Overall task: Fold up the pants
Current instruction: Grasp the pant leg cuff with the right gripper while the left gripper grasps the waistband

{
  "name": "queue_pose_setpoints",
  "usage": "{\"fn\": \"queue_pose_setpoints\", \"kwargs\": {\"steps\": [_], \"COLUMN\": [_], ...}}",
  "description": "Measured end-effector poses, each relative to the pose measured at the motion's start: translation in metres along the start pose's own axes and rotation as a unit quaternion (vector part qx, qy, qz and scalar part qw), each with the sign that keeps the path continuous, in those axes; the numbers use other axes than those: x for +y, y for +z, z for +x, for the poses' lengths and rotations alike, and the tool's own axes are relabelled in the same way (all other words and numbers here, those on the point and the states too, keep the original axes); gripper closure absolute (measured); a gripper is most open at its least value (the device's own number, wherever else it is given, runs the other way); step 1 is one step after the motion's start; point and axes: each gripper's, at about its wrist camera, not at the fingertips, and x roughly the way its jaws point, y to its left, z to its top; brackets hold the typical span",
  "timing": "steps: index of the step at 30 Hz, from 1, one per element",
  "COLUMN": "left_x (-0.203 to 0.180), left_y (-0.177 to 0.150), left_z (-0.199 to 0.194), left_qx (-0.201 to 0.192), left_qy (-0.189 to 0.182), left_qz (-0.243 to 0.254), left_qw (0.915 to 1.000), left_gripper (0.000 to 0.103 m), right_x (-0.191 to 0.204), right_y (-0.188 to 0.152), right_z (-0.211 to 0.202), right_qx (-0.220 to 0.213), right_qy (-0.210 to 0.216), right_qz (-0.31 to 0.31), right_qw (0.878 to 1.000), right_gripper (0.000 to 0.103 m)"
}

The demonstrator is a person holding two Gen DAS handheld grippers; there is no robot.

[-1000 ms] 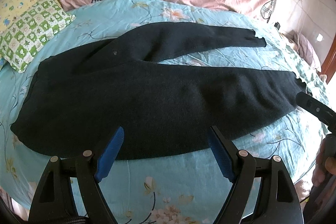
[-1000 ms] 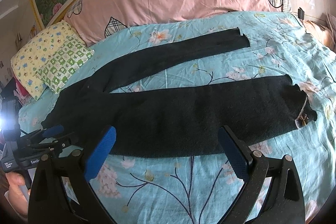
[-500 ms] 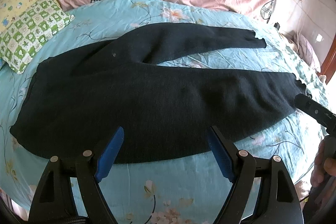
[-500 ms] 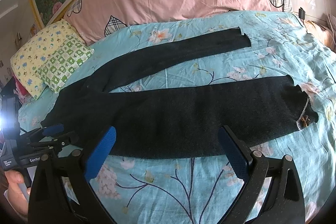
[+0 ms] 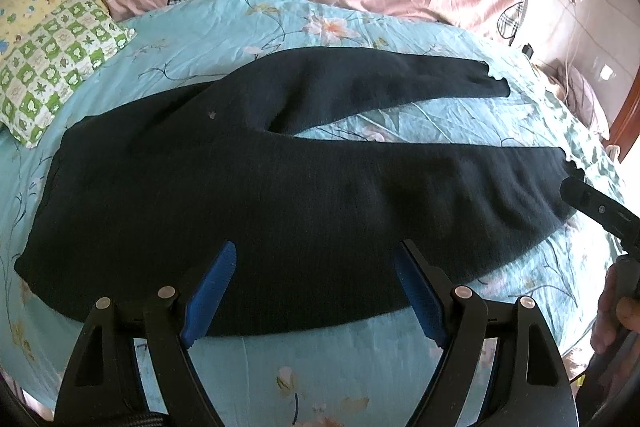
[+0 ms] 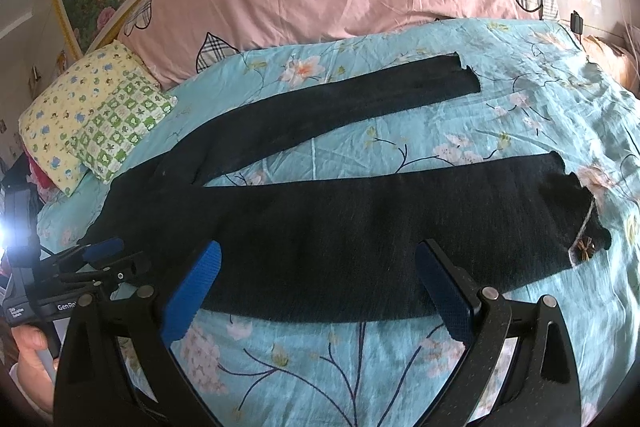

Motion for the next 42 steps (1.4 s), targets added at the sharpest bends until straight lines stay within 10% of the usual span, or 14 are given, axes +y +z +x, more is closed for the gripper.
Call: {"fn": "queue_pose_setpoints", "kwargs": {"steps": [20, 42], "left_x": [-0.004, -0.016], "left_y": [0.048, 0.181], "left_z": [0.025, 0.106], "left_qx": [0.005, 0.013], "left_qy": [-0.006, -0.032], "left_qz": [-0.001, 0.056], "left_qw": [1.0, 0.9978], "left_gripper": [0.021, 0.021], "right_x": [-0.028, -0.109], "right_y": [0.047, 0.158], "right_z": [0.023, 0.098], "right_qx": [0.015, 0.04], "right_qy": [0.0, -0.007], "right_qz": [0.014, 0.04], "right_qw": [1.0, 0.998], "right_gripper": [0.005, 0.005]}}
